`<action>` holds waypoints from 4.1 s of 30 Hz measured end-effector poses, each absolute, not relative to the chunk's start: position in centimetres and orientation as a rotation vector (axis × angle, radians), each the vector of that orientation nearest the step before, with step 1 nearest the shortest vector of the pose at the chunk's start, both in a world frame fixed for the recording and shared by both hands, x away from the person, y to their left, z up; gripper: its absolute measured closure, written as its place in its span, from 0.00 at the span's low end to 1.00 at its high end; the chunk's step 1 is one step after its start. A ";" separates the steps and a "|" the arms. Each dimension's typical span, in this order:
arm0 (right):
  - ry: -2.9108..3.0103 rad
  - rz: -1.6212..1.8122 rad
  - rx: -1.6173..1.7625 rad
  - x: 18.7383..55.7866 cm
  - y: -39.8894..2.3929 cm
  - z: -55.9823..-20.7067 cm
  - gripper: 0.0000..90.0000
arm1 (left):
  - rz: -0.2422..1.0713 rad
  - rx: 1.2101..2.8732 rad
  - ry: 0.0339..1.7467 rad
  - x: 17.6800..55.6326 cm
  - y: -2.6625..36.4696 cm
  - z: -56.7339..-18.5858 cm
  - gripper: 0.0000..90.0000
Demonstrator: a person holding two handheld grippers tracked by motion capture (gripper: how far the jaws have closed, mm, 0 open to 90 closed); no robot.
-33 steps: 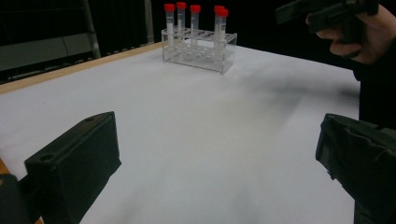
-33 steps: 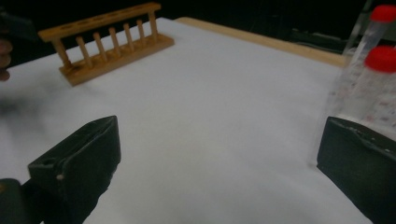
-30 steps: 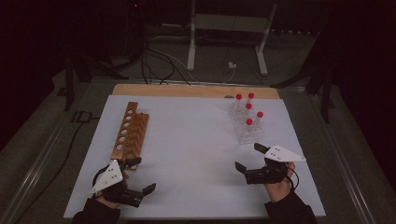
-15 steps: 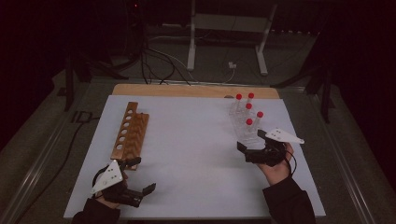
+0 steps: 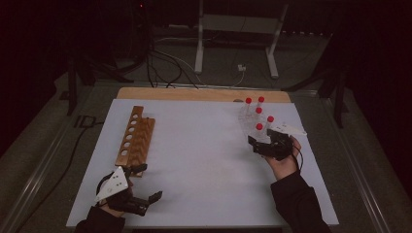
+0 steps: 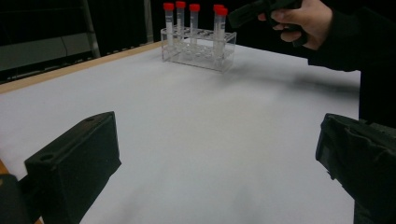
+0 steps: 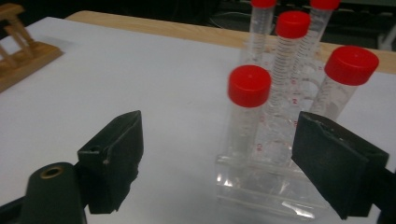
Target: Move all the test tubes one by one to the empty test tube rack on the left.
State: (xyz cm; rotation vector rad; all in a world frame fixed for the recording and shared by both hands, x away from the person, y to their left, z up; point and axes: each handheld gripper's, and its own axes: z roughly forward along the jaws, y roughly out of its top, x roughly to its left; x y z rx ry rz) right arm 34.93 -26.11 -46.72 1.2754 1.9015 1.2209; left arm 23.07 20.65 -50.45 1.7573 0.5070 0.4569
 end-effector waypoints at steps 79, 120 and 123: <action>2.127 1.218 0.973 31.2 -20.0 -44.3 0.84 | 0.342 1.791 0.493 24.0 16.4 -46.9 0.01; 2.273 1.284 0.826 27.7 -16.5 -45.0 0.84 | 0.307 1.813 0.429 29.3 6.1 -41.6 0.41; 2.274 1.281 0.826 27.7 -16.4 -45.1 0.84 | 0.302 1.825 0.424 29.3 5.7 -41.8 0.48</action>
